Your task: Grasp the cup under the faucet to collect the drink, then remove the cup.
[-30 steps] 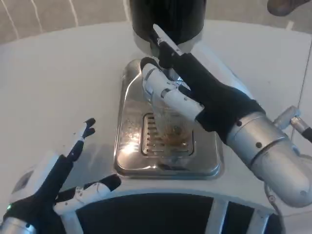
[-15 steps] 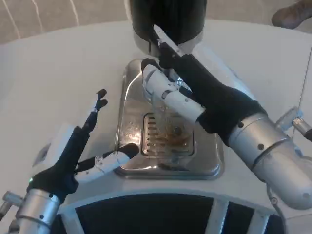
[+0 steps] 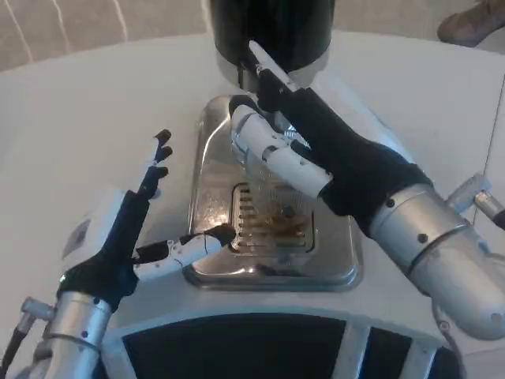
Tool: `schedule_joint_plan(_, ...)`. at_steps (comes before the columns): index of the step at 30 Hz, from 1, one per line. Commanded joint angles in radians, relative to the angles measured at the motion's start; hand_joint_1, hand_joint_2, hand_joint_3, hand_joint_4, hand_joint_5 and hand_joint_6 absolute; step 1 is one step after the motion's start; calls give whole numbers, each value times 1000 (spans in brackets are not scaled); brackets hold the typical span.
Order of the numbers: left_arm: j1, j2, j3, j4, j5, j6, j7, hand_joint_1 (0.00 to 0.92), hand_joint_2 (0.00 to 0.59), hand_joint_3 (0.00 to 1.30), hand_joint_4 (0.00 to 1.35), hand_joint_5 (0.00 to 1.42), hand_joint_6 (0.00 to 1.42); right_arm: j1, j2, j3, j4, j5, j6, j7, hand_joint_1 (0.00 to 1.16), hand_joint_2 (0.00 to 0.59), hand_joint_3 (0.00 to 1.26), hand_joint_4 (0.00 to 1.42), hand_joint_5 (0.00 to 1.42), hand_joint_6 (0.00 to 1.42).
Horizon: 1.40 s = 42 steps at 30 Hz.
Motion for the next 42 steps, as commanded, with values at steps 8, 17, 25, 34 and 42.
schedule_joint_plan(8, -86, -13, -43, 136, -7, -82, 3, 422, 54, 0, 0, 153, 249, 9, 1, 38, 13, 32, 22, 42, 0, 583, 0, 0, 0, 0)
schedule_joint_plan(17, -127, -9, -43, 217, -23, -142, -1, 411, 56, 0, 0, 149, 250, 10, 8, 48, 18, 29, 25, 38, 0, 586, 0, 0, 0, 0)
schedule_joint_plan(25, -150, -9, -43, 256, -24, -160, -2, 399, 56, 0, 0, 148, 251, 8, 8, 46, 20, 25, 26, 38, 0, 586, 0, 0, 0, 0)
schedule_joint_plan(34, -160, -7, -41, 276, -29, -161, -9, 385, 55, 0, 0, 148, 252, 13, 22, 38, 13, 16, 18, 17, 0, 586, 0, 0, 0, 0)
schedule_joint_plan(42, -173, -10, -42, 301, -31, -170, -17, 374, 57, 0, 0, 148, 246, 38, 12, -16, -47, 0, -1, -15, 0, 586, 0, 0, 0, 0)
